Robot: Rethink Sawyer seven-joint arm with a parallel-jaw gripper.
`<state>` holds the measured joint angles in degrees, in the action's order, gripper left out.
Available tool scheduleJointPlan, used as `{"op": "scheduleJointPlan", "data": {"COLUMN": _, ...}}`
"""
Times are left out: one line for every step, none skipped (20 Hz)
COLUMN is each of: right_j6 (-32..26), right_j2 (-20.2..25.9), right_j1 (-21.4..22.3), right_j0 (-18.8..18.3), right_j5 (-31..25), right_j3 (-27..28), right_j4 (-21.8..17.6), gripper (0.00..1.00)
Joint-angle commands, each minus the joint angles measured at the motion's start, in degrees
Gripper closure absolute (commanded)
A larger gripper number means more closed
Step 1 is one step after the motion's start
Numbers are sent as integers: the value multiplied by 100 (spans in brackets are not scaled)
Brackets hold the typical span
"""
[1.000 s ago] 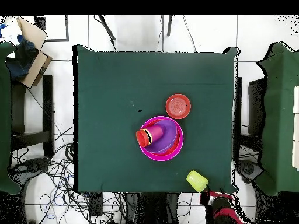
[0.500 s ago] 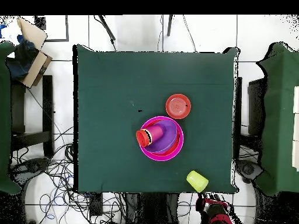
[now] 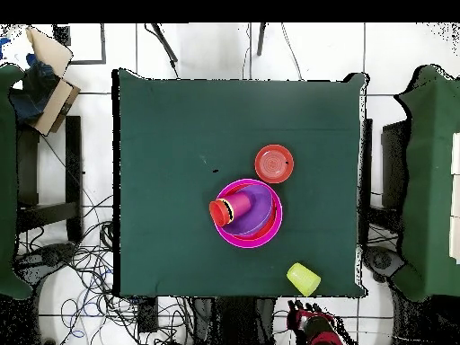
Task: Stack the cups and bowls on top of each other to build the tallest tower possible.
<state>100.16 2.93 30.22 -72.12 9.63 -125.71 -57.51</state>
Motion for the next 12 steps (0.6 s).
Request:
{"op": "scheduleJointPlan", "data": {"right_j6": 394, "right_j2": 673, "right_j1": -591, "right_j0": 50, "right_j5": 73, "right_j3": 608, "right_j4": -405, "gripper": 0}}
{"op": "scheduleJointPlan", "data": {"right_j6": 388, "right_j2": 737, "right_j1": -639, "right_j0": 8, "right_j5": 46, "right_j3": 633, "right_j4": -436, "gripper": 0}}
{"op": "scheduleJointPlan", "data": {"right_j6": 382, "right_j2": 801, "right_j1": -687, "right_j0": -34, "right_j5": 19, "right_j3": 658, "right_j4": -466, "gripper": 0}}
{"op": "scheduleJointPlan", "data": {"right_j6": 374, "right_j2": 859, "right_j1": -724, "right_j0": -72, "right_j5": -26, "right_j3": 683, "right_j4": -488, "gripper": 0}}
{"op": "scheduleJointPlan", "data": {"right_j6": 368, "right_j2": 890, "right_j1": -728, "right_j0": -83, "right_j5": -56, "right_j3": 702, "right_j4": -496, "gripper": 0}}
{"op": "scheduleJointPlan", "data": {"right_j6": 357, "right_j2": 933, "right_j1": -721, "right_j0": -110, "right_j5": -99, "right_j3": 703, "right_j4": -503, "gripper": 0}}
{"op": "scheduleJointPlan", "data": {"right_j6": 346, "right_j2": 976, "right_j1": -713, "right_j0": -137, "right_j5": -142, "right_j3": 704, "right_j4": -510, "gripper": 0}}
{"op": "scheduleJointPlan", "data": {"right_j6": 337, "right_j2": 996, "right_j1": -693, "right_j0": -145, "right_j5": -162, "right_j3": 701, "right_j4": -510, "gripper": 0}}
{"op": "scheduleJointPlan", "data": {"right_j6": 324, "right_j2": 1023, "right_j1": -675, "right_j0": -167, "right_j5": -192, "right_j3": 693, "right_j4": -512, "gripper": 0}}
{"op": "scheduleJointPlan", "data": {"right_j6": 311, "right_j2": 1051, "right_j1": -657, "right_j0": -190, "right_j5": -222, "right_j3": 686, "right_j4": -513, "gripper": 0}}
{"op": "scheduleJointPlan", "data": {"right_j6": 286, "right_j2": 1129, "right_j1": -648, "right_j0": -227, "right_j5": -313, "right_j3": 695, "right_j4": -494, "gripper": 0}}
{"op": "scheduleJointPlan", "data": {"right_j6": 270, "right_j2": 1170, "right_j1": -645, "right_j0": -268, "right_j5": -355, "right_j3": 694, "right_j4": -504, "gripper": 0}}
